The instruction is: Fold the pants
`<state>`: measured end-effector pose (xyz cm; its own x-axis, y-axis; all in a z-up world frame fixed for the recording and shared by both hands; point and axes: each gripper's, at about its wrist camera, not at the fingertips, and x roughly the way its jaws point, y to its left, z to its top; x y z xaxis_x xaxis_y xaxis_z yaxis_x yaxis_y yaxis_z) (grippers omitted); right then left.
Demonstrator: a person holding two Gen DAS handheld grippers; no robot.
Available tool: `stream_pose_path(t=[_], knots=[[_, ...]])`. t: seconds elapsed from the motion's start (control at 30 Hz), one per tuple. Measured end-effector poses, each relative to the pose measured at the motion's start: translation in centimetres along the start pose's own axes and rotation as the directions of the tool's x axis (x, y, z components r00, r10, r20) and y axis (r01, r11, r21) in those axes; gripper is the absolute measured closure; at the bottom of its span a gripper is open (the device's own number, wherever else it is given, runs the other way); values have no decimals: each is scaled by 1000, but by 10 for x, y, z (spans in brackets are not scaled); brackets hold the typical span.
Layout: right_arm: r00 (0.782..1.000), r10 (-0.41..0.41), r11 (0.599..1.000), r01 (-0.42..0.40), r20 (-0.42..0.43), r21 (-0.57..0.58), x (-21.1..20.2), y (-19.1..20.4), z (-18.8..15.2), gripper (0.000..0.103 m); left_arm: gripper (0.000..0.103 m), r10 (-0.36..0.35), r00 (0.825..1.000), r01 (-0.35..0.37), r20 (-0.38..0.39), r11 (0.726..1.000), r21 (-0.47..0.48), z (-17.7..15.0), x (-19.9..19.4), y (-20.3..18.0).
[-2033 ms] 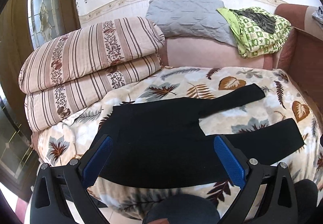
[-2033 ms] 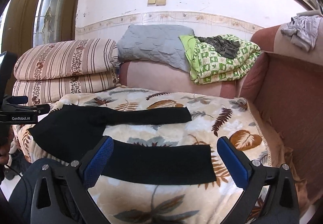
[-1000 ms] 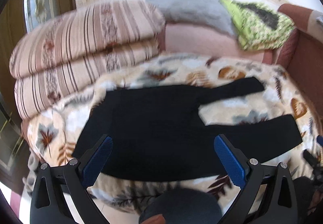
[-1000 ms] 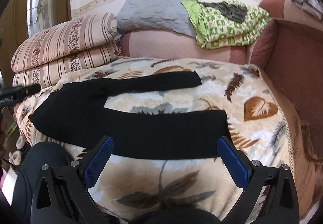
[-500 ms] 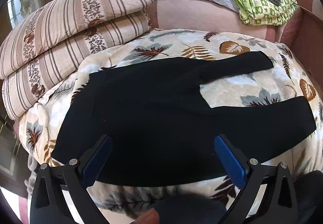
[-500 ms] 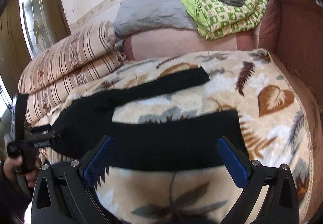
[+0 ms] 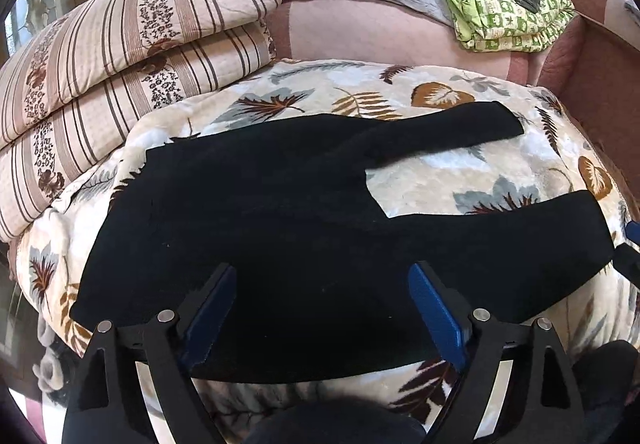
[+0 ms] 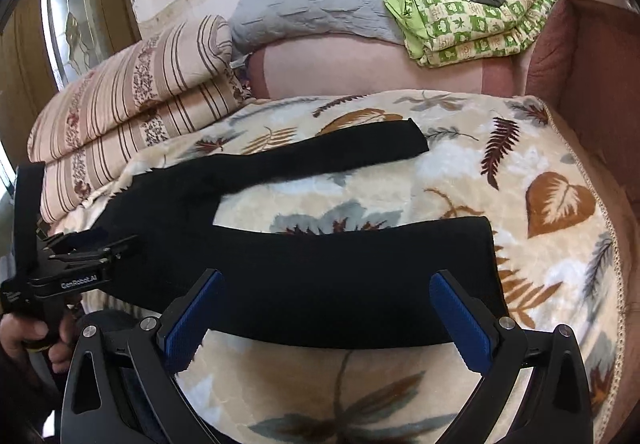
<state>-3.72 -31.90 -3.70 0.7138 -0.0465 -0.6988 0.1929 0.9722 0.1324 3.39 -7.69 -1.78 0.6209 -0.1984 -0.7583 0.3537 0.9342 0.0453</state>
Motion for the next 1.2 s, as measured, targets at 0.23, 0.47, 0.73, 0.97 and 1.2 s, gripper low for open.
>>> stream_pose_path(t=[0.23,0.47,0.73,0.97,1.2], knots=[[1000,-13,1000,13,-19,8,4,-1,0,1,16,-4,1000,4,0,999,-43,0,-1,7],[999,26,999,-24,-46,41,8,-7,1,1,17,-35,999,34,-3,998,-52,0,-1,8],[999,-5,998,8,54,-67,13,-46,86,1,32,-122,991,123,56,992,-16,36,1,56],[991,35,999,-34,-126,8,117,-91,174,1,26,11,1000,-11,0,998,-62,104,42,153],[953,165,945,-80,-252,317,222,-155,196,13,27,-26,985,-9,-171,979,-205,134,122,231]])
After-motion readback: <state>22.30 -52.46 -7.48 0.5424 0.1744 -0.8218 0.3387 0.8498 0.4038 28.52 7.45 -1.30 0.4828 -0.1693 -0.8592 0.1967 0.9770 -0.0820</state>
